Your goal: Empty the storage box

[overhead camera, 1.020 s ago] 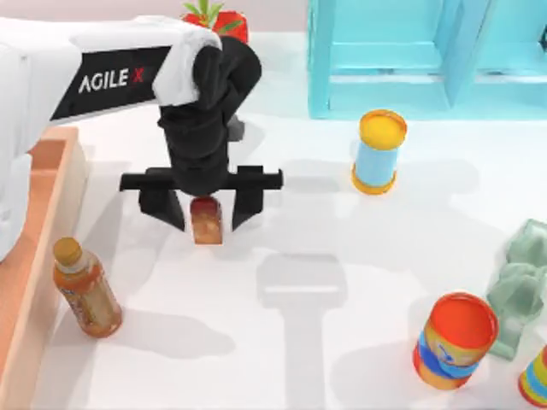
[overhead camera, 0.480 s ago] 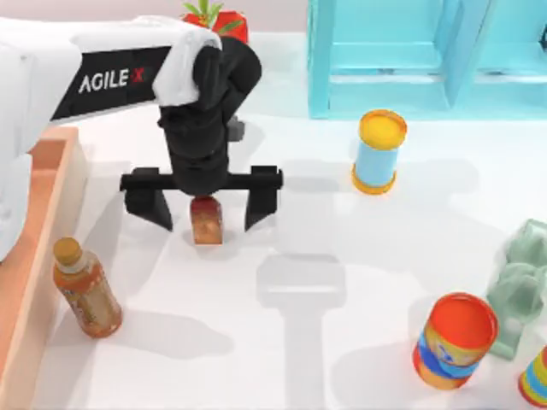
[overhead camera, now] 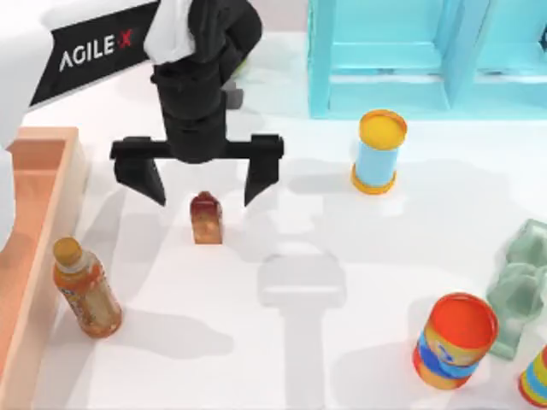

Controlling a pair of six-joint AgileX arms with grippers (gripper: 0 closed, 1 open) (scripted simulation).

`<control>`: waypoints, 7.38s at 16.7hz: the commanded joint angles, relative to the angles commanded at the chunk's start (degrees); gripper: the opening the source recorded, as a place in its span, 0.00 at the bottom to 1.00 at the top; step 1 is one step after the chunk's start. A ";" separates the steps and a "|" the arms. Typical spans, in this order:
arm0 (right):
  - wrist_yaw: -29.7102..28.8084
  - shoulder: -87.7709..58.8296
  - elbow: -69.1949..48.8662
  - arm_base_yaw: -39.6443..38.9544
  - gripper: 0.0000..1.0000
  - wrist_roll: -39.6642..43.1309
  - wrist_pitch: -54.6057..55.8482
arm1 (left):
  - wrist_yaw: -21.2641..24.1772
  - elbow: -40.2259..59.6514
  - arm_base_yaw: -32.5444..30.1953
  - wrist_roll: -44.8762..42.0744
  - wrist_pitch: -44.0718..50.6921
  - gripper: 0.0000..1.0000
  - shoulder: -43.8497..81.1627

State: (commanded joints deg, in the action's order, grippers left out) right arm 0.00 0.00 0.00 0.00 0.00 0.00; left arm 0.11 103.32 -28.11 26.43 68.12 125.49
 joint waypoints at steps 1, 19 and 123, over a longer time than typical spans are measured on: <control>0.00 0.00 0.00 0.00 1.00 0.00 0.00 | 0.00 1.58 0.00 0.00 2.16 1.00 -0.56; 0.00 0.00 0.00 0.00 1.00 0.00 0.00 | 0.06 -3.89 30.54 -30.39 9.32 1.00 -13.22; 0.00 0.00 0.00 0.00 1.00 0.00 0.00 | 0.36 -37.10 -19.65 19.85 -16.14 0.00 -21.38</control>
State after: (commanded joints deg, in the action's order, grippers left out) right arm 0.00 0.00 0.00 0.00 0.00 0.00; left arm 0.47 66.22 -47.76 46.28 51.99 104.11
